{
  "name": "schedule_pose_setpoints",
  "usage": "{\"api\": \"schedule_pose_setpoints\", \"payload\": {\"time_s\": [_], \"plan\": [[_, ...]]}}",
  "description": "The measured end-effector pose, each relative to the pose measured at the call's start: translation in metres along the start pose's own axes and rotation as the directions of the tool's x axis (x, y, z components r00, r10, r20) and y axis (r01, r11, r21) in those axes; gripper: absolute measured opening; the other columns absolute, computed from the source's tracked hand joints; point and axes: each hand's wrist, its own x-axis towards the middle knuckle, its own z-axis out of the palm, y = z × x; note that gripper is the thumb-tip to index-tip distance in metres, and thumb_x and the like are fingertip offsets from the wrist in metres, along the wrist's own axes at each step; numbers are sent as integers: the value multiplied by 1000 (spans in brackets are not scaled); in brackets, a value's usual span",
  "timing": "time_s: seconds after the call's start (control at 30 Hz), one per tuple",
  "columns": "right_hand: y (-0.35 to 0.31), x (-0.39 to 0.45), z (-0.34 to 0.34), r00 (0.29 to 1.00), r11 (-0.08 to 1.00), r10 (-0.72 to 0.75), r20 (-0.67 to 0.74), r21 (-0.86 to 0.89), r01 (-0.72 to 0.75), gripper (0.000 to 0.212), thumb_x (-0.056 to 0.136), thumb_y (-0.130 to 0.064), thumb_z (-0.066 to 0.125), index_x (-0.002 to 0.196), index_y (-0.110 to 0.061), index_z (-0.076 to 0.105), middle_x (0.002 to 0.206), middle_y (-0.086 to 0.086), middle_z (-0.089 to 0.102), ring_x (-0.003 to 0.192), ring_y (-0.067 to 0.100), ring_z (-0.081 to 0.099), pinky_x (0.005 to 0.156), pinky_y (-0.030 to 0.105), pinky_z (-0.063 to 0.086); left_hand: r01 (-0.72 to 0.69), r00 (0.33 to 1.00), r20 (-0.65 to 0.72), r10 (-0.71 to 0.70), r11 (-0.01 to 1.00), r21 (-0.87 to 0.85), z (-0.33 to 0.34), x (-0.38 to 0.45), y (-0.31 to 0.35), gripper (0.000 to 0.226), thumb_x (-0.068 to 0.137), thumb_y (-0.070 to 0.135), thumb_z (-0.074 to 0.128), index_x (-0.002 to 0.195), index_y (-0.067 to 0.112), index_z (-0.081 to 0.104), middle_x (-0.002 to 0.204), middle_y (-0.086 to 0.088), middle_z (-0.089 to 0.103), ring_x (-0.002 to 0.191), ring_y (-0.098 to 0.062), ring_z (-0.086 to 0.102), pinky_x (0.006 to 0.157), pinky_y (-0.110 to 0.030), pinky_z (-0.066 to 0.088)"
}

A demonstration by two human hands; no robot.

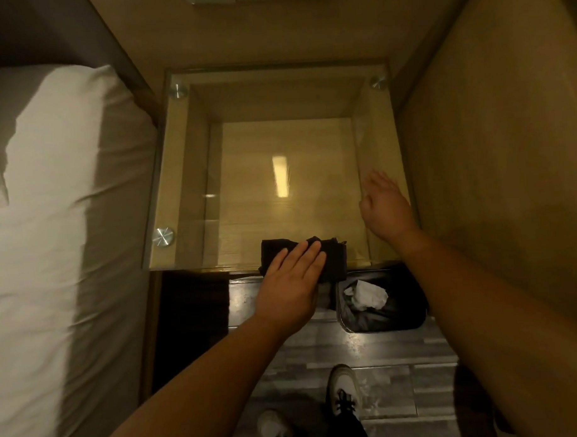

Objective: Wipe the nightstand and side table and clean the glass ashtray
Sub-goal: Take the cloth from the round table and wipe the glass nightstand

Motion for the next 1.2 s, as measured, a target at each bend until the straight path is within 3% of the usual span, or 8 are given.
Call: {"api": "schedule_pose_setpoints", "payload": {"time_s": [0.1,0.3,0.4,0.57,0.73,0.87,1.07,1.2], "plan": [[-3,-25,-10,996,990,10,90,142,-23,50,98,-27,45,144,-10,36,155,10,28,142,21,22,112,26,12,17,1000,9,-17,1000,-20,-6,0,2,57,90,27,49,145,18,34,154,-3,31,143,-20,22,113,-40,8],[-17,-123,-8,911,959,-283,298,61,278,86,81,-72,43,149,-29,16,157,-6,16,142,7,6,115,34,7,39,998,47,-33,991,-125,-18,-3,6,50,95,30,42,144,23,37,154,3,31,142,-15,22,114,-35,10],[-25,-137,1,882,923,-348,316,-46,381,81,84,-61,53,149,-26,21,155,-3,27,143,12,16,116,32,2,28,997,79,-12,978,-208,-29,-3,6,48,96,30,42,143,23,39,153,4,34,141,-14,24,113,-34,12],[-37,-135,-5,898,922,-370,237,-29,387,36,86,-40,61,120,-27,59,112,-4,64,106,16,54,96,27,32,37,978,205,33,944,-329,-49,-5,17,33,95,27,45,127,23,54,123,-3,63,111,-22,56,91,-32,40],[-43,-142,-32,902,951,-309,300,129,282,12,84,-30,61,95,-25,60,93,-7,61,80,12,56,64,21,37,153,948,318,-17,900,-408,-58,-24,30,28,97,32,43,123,26,51,108,-3,66,90,-19,60,73,-32,47],[-46,-152,-55,865,951,-299,402,201,235,9,80,-30,61,87,-28,57,87,-9,59,77,9,54,66,29,47,114,969,246,-5,894,-434,-62,-44,42,22,92,30,52,113,29,54,98,3,65,82,-12,58,60,-20,37],[-37,-169,-84,857,962,-242,456,229,150,10,78,-29,64,81,-34,56,81,-11,58,75,5,55,65,30,49,87,972,234,7,917,-388,-76,-55,47,28,89,22,56,116,29,56,108,4,60,95,-14,56,74,-23,41],[-25,-181,-103,873,972,-156,462,229,52,14,82,-25,66,92,-33,62,92,-8,64,82,7,59,72,31,53,9,963,261,71,956,-292,-102,-53,51,32,94,27,53,126,28,53,117,5,55,102,-13,54,85,-29,46]]}}
